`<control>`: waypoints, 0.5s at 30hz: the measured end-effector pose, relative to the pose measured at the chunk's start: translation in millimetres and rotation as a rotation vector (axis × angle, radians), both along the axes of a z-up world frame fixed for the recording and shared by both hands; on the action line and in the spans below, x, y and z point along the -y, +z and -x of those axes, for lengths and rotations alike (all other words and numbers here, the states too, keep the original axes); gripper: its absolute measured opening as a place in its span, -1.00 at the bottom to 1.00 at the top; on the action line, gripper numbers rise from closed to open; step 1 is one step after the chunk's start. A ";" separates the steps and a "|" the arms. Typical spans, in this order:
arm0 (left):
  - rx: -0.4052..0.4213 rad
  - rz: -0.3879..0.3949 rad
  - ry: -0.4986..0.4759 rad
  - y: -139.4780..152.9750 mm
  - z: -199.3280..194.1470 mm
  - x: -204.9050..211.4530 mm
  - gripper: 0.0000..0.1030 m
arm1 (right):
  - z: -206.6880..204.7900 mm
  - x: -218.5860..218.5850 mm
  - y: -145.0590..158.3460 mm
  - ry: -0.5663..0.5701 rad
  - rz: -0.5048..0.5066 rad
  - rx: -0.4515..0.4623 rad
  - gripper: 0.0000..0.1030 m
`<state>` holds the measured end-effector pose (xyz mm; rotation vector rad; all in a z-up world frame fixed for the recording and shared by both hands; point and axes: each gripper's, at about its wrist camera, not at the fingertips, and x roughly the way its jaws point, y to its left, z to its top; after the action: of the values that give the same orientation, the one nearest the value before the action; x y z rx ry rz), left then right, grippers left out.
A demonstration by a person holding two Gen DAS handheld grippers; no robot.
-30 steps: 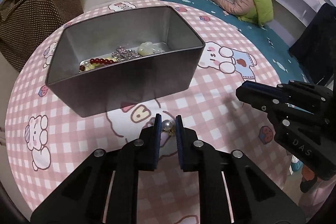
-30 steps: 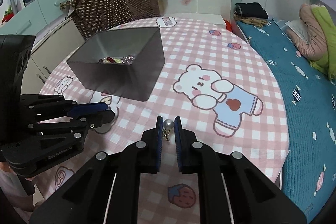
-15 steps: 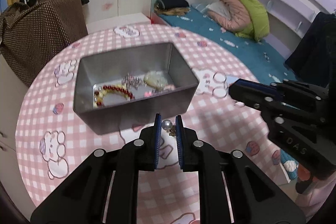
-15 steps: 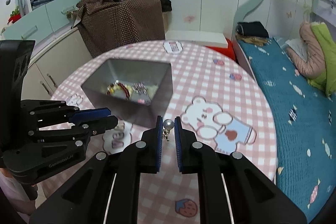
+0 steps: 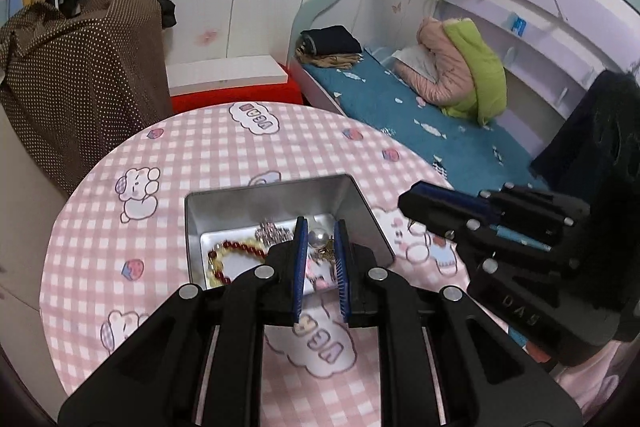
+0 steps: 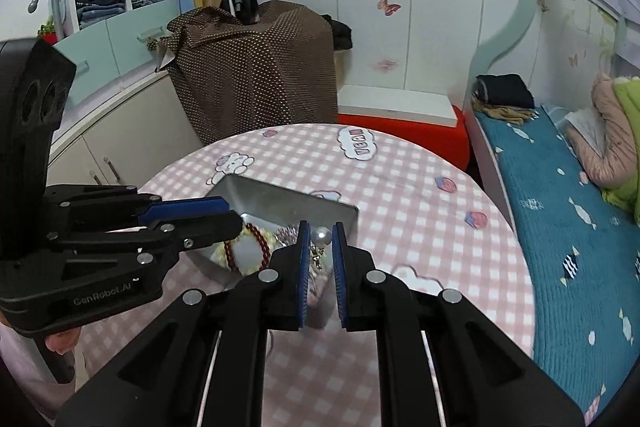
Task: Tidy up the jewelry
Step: 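Lower both pearl earrings into the grey box and open both grippers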
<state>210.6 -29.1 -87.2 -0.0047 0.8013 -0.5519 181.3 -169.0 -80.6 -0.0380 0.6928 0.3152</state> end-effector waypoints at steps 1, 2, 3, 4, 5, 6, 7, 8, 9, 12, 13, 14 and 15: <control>-0.008 0.006 0.002 0.2 -5.6 -0.4 -0.73 | -5.0 -1.2 -1.0 0.006 -0.004 -0.005 -0.81; -0.017 0.013 0.002 0.1 -11.0 -0.3 -0.73 | -8.7 -2.2 -2.0 0.011 -0.008 -0.009 -0.81; -0.028 0.023 0.000 -0.4 -16.7 -0.2 -0.73 | -13.8 -2.4 -3.6 0.018 -0.015 -0.017 -0.81; -0.036 0.031 -0.001 -1.7 -20.0 0.3 -0.73 | -19.4 -2.1 -5.9 0.023 -0.023 -0.028 -0.81; -0.051 0.042 -0.003 -3.1 -25.5 0.6 -0.73 | -21.9 -2.7 -7.3 0.023 -0.026 -0.034 -0.81; -0.063 0.050 -0.002 -4.6 -29.6 0.8 -0.73 | -25.3 -2.2 -8.9 0.024 -0.029 -0.040 -0.81; -0.075 0.057 -0.002 -6.1 -33.9 1.3 -0.73 | -29.0 -1.8 -10.8 0.025 -0.032 -0.048 -0.81; -0.086 0.063 -0.005 -7.7 -37.8 1.9 -0.73 | -31.4 -1.7 -12.3 0.029 -0.038 -0.055 -0.81; -0.096 0.070 -0.009 -9.3 -40.9 2.0 -0.73 | -32.3 -1.2 -13.1 0.040 -0.051 -0.061 -0.80; -0.133 0.089 -0.016 -15.8 -50.1 2.7 -0.73 | -34.4 -2.4 -12.8 0.069 -0.084 -0.072 -0.80; -0.144 0.093 -0.017 -18.2 -52.3 2.9 -0.73 | -35.9 -3.3 -14.0 0.064 -0.077 -0.075 -0.80; -0.158 0.097 -0.019 -20.7 -54.7 3.4 -0.73 | -37.4 -3.5 -14.8 0.056 -0.069 -0.077 -0.80; -0.166 0.102 -0.020 -22.5 -56.6 2.8 -0.73 | -38.6 -3.1 -15.9 0.053 -0.073 -0.081 -0.80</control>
<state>267.2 -32.0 -109.7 -0.1378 0.9346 -0.6159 219.9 -165.8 -96.4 0.0261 0.7614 0.3942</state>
